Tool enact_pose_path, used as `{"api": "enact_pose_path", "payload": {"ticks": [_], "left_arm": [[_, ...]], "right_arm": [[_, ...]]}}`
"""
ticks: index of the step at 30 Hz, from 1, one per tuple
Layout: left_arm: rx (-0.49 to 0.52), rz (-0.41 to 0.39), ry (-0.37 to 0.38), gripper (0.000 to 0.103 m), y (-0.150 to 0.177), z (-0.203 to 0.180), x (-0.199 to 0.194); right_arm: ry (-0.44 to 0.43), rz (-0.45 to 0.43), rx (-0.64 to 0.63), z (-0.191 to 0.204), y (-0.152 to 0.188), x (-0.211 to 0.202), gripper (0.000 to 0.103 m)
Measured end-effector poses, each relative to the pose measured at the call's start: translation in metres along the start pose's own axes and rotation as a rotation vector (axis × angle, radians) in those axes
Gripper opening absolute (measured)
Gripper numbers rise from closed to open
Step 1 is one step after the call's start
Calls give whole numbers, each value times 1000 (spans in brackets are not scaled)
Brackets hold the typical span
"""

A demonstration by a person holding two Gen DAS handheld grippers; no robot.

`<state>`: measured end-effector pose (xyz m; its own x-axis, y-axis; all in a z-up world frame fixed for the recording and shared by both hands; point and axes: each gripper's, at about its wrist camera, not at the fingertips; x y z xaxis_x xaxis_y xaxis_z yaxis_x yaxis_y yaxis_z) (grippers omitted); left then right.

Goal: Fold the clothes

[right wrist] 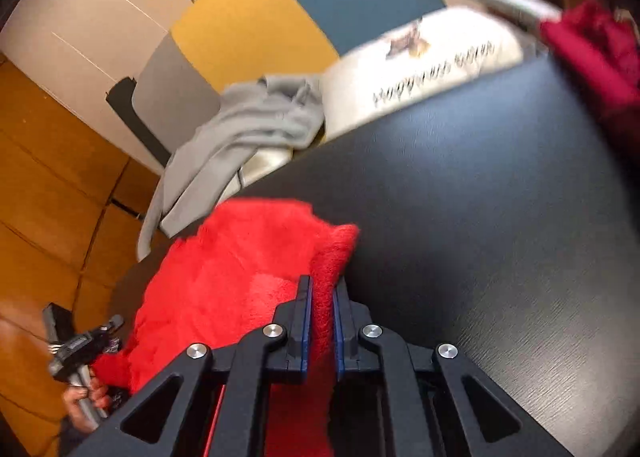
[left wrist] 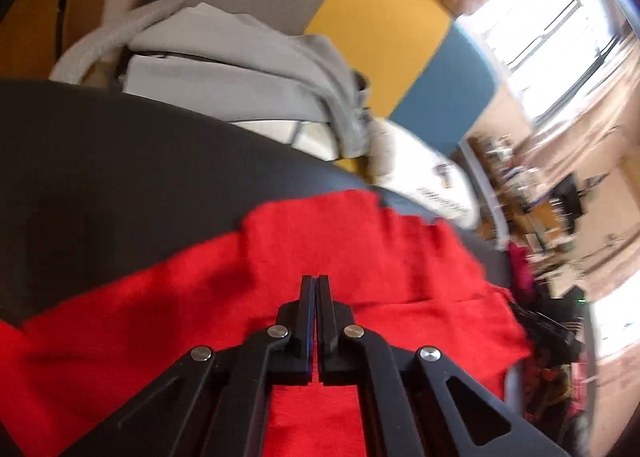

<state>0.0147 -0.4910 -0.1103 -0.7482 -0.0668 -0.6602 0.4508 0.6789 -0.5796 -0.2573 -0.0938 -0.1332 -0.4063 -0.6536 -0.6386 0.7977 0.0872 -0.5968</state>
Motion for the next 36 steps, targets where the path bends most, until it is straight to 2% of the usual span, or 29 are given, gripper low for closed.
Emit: {"api": "enact_pose_path", "payload": {"ticks": [1,2,3,4,6,9,12,13,14,16,21,23,24,25,26,27,29,32,36], "left_arm": [[4,18,-11,0,0,0,3],[-7,56,26,0,3,-1,6],[-9,85,46,1,6,-2,7],[5,92,31,5,10,-3,5],[-38,109,61,20,13,6,3],[-87,106,46,26,11,28,-2],[-117,119,100,37,10,35,-1],[-121,123,113,38,10,36,1],[-108,126,111,38,9,33,5],[-62,133,95,38,9,27,13],[-16,166,123,38,13,22,24],[3,180,141,35,17,20,26],[15,180,152,23,20,17,25],[25,170,159,19,22,14,23],[21,156,166,10,21,12,21],[16,130,163,9,17,10,17],[7,68,157,8,4,8,9],[-5,-15,145,8,-13,6,-1],[26,86,58,8,-10,9,23]], "right_arm": [[47,22,-27,0,3,7,9],[94,44,-54,-1,7,13,9],[105,50,-67,-2,10,17,10],[90,45,-54,-7,12,16,12],[68,32,-9,-15,11,12,15],[56,35,-22,-13,11,10,15],[36,37,-40,-9,10,6,19],[27,41,-43,-7,10,6,21],[22,47,-43,-6,10,5,24],[26,60,-50,-5,12,6,39],[41,92,-27,-13,16,11,42],[30,90,-9,-17,17,12,42],[31,86,-13,-17,18,12,40],[33,82,-17,-18,18,12,35],[40,77,-31,-16,18,12,27],[51,72,-50,-13,17,11,9],[64,49,-83,-7,16,7,9],[35,-25,-86,1,10,-6,9],[85,10,-135,7,17,13,10]]}}
Point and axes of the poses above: each gripper's, at about its wrist camera, not at the fingertips, and x roughly the way its jaws point, z to its left, y to its underside, and after that the axes turned 10 degrees about -z, right-handed
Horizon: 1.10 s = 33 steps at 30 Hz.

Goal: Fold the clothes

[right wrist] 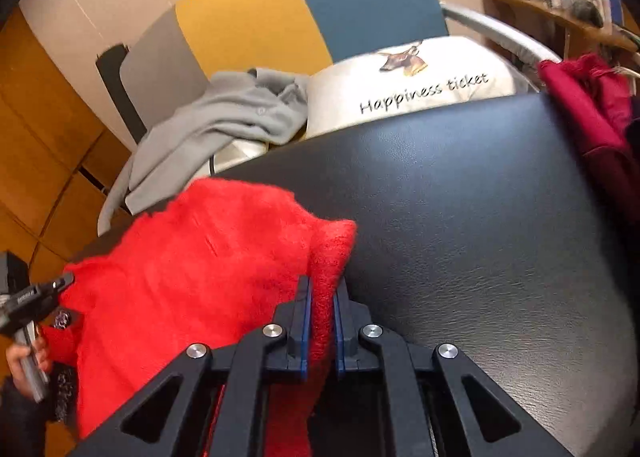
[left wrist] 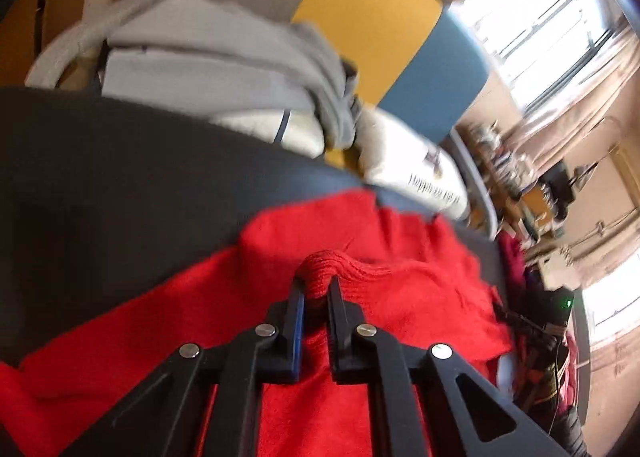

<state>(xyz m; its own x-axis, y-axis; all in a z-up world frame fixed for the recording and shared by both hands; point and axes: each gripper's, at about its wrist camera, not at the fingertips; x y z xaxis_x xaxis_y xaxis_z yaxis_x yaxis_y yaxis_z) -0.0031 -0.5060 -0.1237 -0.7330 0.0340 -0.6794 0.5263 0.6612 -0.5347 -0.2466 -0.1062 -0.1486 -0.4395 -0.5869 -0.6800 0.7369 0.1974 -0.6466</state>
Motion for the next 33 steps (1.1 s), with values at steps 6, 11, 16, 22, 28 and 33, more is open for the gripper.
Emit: {"api": "enact_pose_path", "payload": {"ticks": [6,11,16,22,28,33], "left_arm": [[8,-27,-157,18,12,7,-9],[-15,-113,-102,20,15,-6,-34],[59,-43,-139,20,40,-27,-9],[-59,-16,-166,14,70,-6,-10],[-130,-64,-136,22,80,-8,-32],[-241,-206,-42,28,99,7,-110]], "right_arm": [[62,-31,4,-10,7,-17,40],[-64,-68,-102,22,13,-53,39],[-105,11,-238,57,44,-45,36],[-63,70,-171,30,69,-29,27],[10,56,-259,38,75,-37,27],[68,19,-244,47,70,-51,31]]}}
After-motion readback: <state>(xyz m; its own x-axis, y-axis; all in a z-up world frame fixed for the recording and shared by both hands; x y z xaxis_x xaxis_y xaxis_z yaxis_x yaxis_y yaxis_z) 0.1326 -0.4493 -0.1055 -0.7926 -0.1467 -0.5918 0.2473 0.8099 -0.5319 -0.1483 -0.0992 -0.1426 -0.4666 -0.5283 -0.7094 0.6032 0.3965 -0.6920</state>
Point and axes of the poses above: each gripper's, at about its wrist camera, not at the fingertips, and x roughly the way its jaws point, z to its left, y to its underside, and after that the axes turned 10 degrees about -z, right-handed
